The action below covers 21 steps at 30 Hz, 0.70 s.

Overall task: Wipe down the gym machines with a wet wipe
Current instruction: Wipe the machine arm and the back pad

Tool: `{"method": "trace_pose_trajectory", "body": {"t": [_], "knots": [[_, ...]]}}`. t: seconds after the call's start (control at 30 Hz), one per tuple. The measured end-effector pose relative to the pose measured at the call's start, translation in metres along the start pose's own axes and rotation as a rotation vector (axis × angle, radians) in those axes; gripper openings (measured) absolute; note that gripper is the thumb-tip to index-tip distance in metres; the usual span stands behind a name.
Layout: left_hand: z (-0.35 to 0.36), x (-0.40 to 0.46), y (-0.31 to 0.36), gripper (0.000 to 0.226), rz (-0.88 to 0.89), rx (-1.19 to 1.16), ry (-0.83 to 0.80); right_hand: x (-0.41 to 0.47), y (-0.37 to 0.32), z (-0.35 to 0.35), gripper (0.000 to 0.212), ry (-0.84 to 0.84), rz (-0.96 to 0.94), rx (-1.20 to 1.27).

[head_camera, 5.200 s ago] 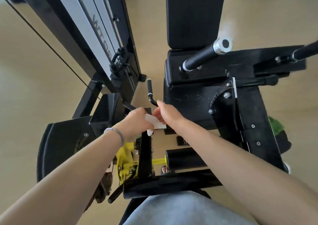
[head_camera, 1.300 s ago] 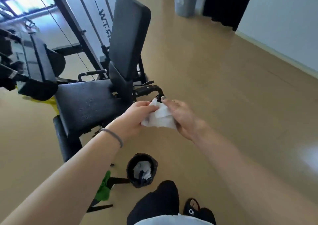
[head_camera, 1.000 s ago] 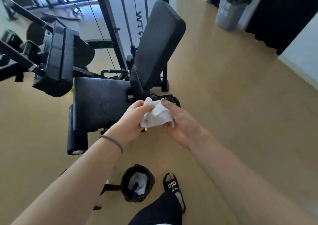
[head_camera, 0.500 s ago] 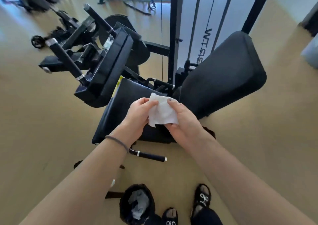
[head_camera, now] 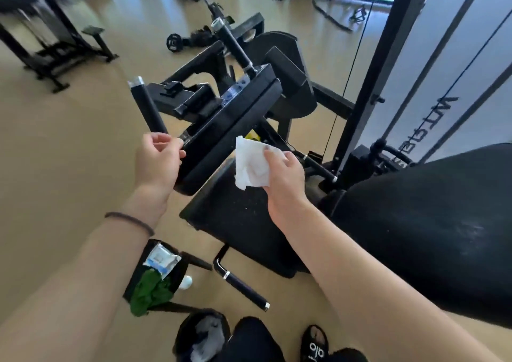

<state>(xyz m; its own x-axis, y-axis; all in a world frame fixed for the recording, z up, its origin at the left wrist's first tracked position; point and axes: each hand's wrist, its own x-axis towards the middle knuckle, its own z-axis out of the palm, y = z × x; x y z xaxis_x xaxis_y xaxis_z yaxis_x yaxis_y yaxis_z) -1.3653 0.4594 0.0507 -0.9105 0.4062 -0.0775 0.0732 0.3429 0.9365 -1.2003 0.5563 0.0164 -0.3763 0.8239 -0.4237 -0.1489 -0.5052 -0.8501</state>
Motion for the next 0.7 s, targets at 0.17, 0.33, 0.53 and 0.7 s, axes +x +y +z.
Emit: {"method": "trace_pose_trajectory", "body": {"t": [0.17, 0.33, 0.53, 0.7], "knots": [[-0.008, 0.042, 0.008, 0.035, -0.02, 0.0, 0.216, 0.017, 0.009, 0.038, 0.029, 0.014, -0.199, -0.242], [-0.003, 0.087, 0.008, 0.06, -0.021, -0.005, 0.156, 0.039, 0.037, 0.091, 0.032, 0.048, -0.311, -0.303], [0.019, 0.117, -0.013, 0.032, 0.014, -0.056, 0.169, 0.047, 0.094, 0.137, 0.032, -0.11, -0.399, -0.563], [0.029, 0.13, -0.028, 0.022, 0.031, -0.089, 0.223, 0.054, 0.111, 0.136, 0.069, -0.167, -0.48, -0.853]]}}
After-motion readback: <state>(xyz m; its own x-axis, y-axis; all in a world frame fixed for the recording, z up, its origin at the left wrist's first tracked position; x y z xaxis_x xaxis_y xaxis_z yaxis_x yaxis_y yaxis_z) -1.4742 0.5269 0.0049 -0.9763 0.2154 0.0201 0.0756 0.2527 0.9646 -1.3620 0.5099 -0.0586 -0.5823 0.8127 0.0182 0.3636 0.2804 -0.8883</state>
